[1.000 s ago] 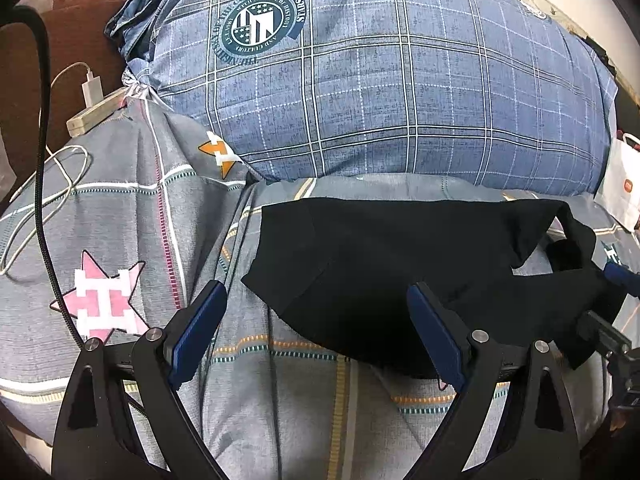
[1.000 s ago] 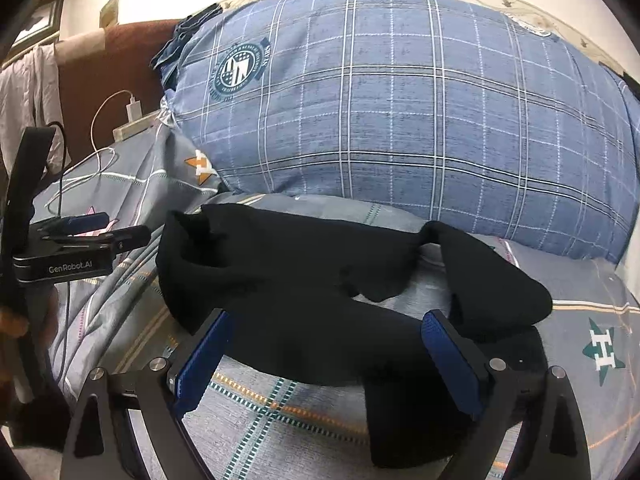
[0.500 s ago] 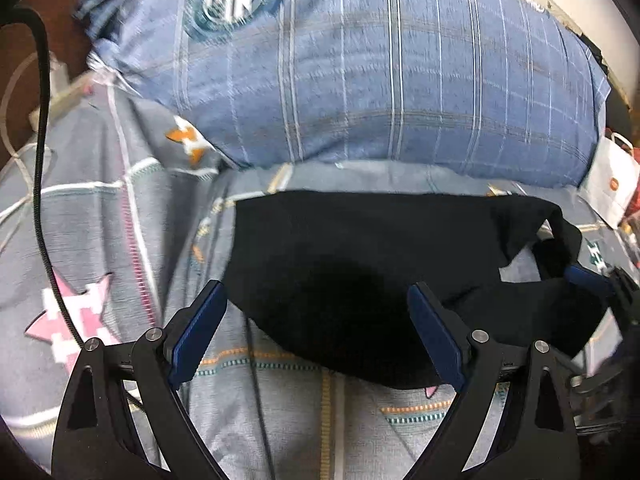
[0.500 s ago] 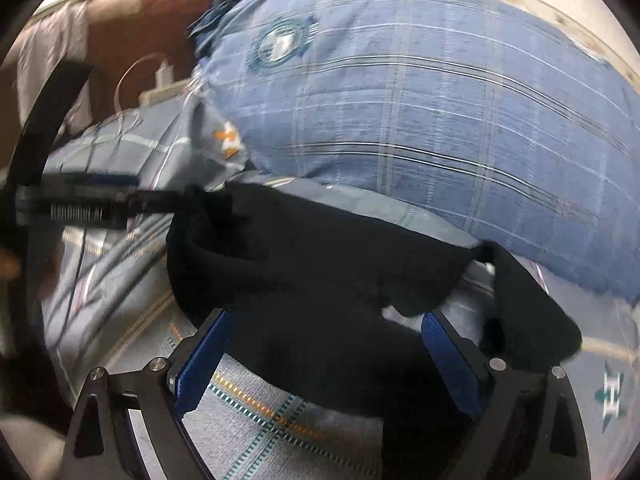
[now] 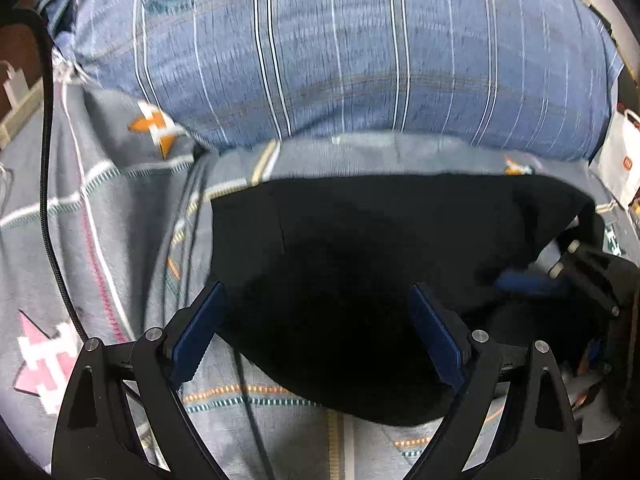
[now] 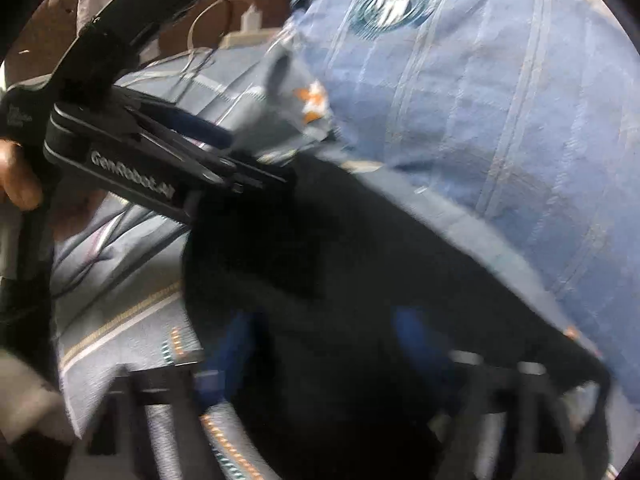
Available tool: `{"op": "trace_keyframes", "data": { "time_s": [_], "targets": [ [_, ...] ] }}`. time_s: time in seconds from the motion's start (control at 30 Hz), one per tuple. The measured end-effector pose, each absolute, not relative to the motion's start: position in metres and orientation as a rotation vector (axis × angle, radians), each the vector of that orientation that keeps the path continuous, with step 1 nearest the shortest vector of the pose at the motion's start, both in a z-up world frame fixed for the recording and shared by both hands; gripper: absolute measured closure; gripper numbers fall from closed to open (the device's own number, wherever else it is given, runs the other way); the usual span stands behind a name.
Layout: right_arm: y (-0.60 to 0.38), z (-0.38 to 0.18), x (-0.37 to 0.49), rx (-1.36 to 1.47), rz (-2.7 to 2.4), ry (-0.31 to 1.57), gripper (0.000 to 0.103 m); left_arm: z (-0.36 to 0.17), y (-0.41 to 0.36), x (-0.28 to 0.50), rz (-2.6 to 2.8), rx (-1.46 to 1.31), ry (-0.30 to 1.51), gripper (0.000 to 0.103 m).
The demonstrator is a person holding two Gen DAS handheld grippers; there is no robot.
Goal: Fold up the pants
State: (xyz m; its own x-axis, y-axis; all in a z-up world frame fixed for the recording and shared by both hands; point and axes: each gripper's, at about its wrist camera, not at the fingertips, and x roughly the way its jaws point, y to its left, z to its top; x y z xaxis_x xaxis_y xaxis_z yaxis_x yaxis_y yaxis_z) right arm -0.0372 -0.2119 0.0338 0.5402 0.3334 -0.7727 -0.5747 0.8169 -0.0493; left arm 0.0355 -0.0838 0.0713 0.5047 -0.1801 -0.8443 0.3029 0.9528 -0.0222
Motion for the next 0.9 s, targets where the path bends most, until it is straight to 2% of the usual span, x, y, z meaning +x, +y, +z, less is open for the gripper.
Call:
{"op": "trace_keyframes", "data": {
  "time_s": [0.03, 0.07, 0.17, 0.37, 0.57, 0.73, 0.8, 0.83, 0.87, 0.9],
  "targets": [
    [-0.209, 0.030, -0.036, -0.315, 0.573, 0.871, 0.068, 0.065, -0.081, 0.035, -0.290, 0.143, 1.026, 0.011],
    [-0.207, 0.028, -0.038, -0.321, 0.584, 0.884, 0.076, 0.063, -0.078, 0.033, -0.287, 0.146, 1.034, 0.011],
    [-0.198, 0.035, -0.055, -0.314, 0.630, 0.871, 0.093, 0.058, -0.063, 0.015, -0.285, 0.148, 1.030, 0.011],
    [-0.173, 0.049, -0.123, -0.265, 0.714, 0.827, 0.096, 0.046, -0.016, -0.040, -0.251, 0.112, 1.030, 0.011],
    [-0.161, -0.002, -0.150, -0.097, 0.621, 0.936, 0.096, 0.053, 0.015, -0.066, -0.179, 0.012, 1.000, 0.011],
    [-0.200, 0.018, -0.172, -0.049, 0.507, 0.899, 0.090, 0.091, 0.012, -0.079, -0.164, -0.001, 0.856, 0.011],
    [-0.234, 0.037, -0.178, 0.005, 0.404, 0.849, 0.076, 0.097, 0.004, -0.079, -0.178, 0.008, 0.833, 0.011],
    [-0.259, 0.049, -0.184, 0.044, 0.317, 0.811, 0.060, 0.097, -0.001, -0.079, -0.189, 0.012, 0.829, 0.011],
    [-0.276, 0.056, -0.185, 0.075, 0.258, 0.782, 0.053, 0.096, -0.010, -0.078, -0.208, 0.017, 0.836, 0.011],
    [-0.294, 0.062, -0.190, 0.112, 0.208, 0.751, 0.053, 0.096, -0.015, -0.078, -0.220, 0.019, 0.843, 0.011]
  ]
}}
